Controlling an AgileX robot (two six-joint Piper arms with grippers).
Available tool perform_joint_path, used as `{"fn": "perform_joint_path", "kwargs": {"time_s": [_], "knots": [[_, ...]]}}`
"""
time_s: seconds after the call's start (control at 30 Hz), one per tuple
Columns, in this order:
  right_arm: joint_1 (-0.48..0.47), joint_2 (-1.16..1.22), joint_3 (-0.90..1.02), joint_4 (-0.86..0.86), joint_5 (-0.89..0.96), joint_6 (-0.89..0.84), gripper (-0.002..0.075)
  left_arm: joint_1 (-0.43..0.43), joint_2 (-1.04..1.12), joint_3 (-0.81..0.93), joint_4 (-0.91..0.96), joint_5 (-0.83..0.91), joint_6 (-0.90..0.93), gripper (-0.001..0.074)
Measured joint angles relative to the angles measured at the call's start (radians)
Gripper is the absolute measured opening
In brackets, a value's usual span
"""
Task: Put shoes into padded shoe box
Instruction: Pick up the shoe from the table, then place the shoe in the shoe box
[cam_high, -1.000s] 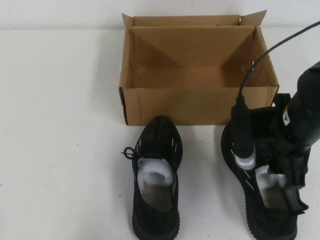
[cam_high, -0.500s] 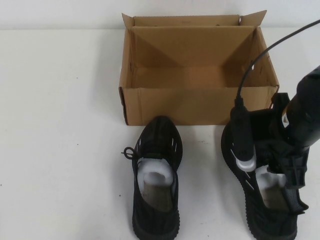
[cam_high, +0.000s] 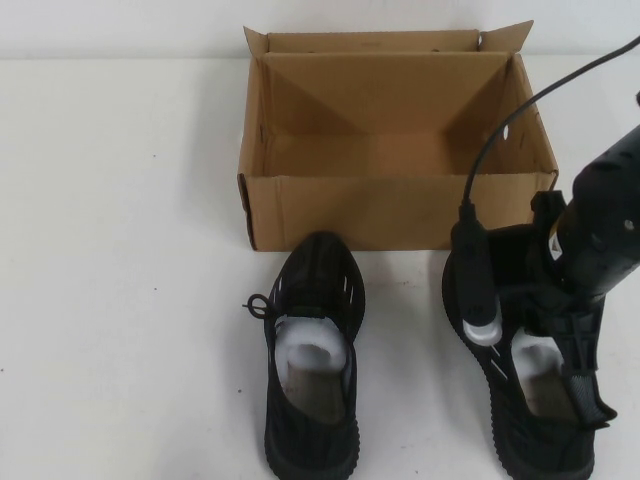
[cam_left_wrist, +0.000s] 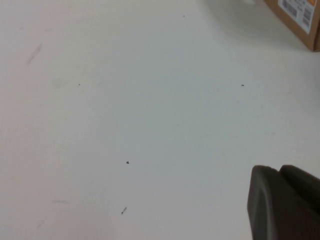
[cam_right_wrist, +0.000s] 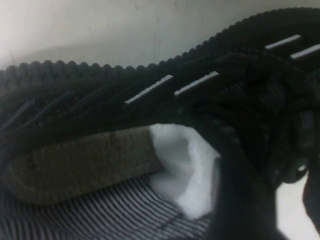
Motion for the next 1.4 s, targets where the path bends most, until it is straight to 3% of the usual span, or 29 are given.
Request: {"fn": "perform_joint_path", "kwargs": {"time_s": [0.17,0.33,0.43,0.63,0.87,0.97,1.13,1.4], "knots": [[0.000,0.021,0.000,-0.006,0.006,0.000,0.0235,0.000,0.000,0.000,0.000,0.000,0.000,0.0000],[0.000,0.011,0.000,-0.015,0.047,0.002,0.0067,0.000,0.000,0.000,0.000,0.000,0.000,0.0000],[0.004,-0.031,0.003,-0.028,0.068,0.065,0.0025,0.000,0.000,0.000,0.000,0.000,0.000,0.0000],[0.058,-0.197,-0.002,-0.069,0.178,0.411,0.0020,0.000,0.000,0.000,0.000,0.000,0.000,0.0000],[0.095,-0.237,-0.171,-0.098,0.282,1.139,0.0020,0.000,0.000,0.000,0.000,0.000,0.000,0.0000],[0.097,-0.230,-0.255,-0.107,0.263,1.343,0.0020,0.000,0.000,0.000,0.000,0.000,0.000,0.0000],[0.097,-0.147,-0.404,-0.144,0.217,1.486,0.0020,0.000,0.000,0.000,0.000,0.000,0.000,0.0000],[0.046,0.109,-0.731,-0.181,0.217,1.536,0.0020,0.000,0.000,0.000,0.000,0.000,0.000,0.0000]]}}
